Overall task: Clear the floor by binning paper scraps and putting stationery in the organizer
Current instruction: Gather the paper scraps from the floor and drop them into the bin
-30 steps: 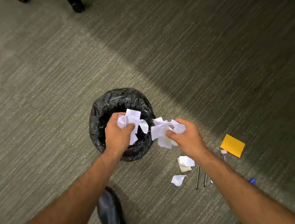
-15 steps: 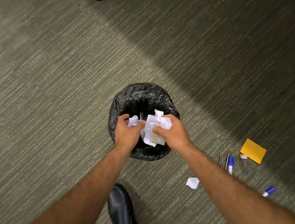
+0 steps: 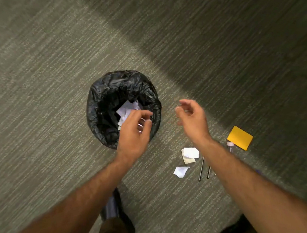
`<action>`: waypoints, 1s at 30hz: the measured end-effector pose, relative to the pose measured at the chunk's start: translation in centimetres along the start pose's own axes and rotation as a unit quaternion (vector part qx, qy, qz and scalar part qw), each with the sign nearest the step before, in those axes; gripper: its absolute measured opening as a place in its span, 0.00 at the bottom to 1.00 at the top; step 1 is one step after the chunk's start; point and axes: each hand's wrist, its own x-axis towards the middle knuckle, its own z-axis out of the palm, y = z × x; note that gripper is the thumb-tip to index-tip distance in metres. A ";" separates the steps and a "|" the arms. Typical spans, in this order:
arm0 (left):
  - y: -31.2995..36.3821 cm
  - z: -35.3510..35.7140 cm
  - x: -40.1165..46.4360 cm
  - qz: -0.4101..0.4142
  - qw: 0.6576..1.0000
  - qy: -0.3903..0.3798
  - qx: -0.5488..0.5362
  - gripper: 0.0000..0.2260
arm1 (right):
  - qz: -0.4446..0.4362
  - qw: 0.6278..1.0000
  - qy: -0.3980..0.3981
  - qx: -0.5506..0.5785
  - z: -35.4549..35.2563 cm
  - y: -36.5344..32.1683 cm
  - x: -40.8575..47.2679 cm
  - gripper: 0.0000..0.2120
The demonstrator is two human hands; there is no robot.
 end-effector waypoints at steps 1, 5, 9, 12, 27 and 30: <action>0.4 1.2 -0.7 0.024 0.999 -0.032 0.004 0.07 | 0.007 1.000 0.010 -0.016 -1.4 1.2 0.3 0.11; 0.7 6.8 -3.2 0.063 0.986 -0.153 0.025 0.08 | 0.033 0.996 0.017 -0.087 -5.7 6.7 0.6 0.09; -3.4 13.3 -5.8 -0.008 0.967 -0.243 0.073 0.12 | 0.041 0.988 0.010 -0.151 -8.1 12.5 -0.1 0.09; -6.4 17.0 -7.7 -0.095 0.936 -0.298 0.160 0.16 | 0.024 0.978 -0.013 -0.209 -9.3 16.5 -0.1 0.12; -12.7 23.5 -13.1 -0.093 0.862 -0.323 0.379 0.27 | -0.060 0.891 -0.101 -0.439 -5.4 23.8 1.3 0.30; -12.9 23.3 -13.3 -0.055 0.853 -0.349 0.385 0.24 | -0.073 0.861 -0.135 -0.486 -4.9 24.1 1.3 0.30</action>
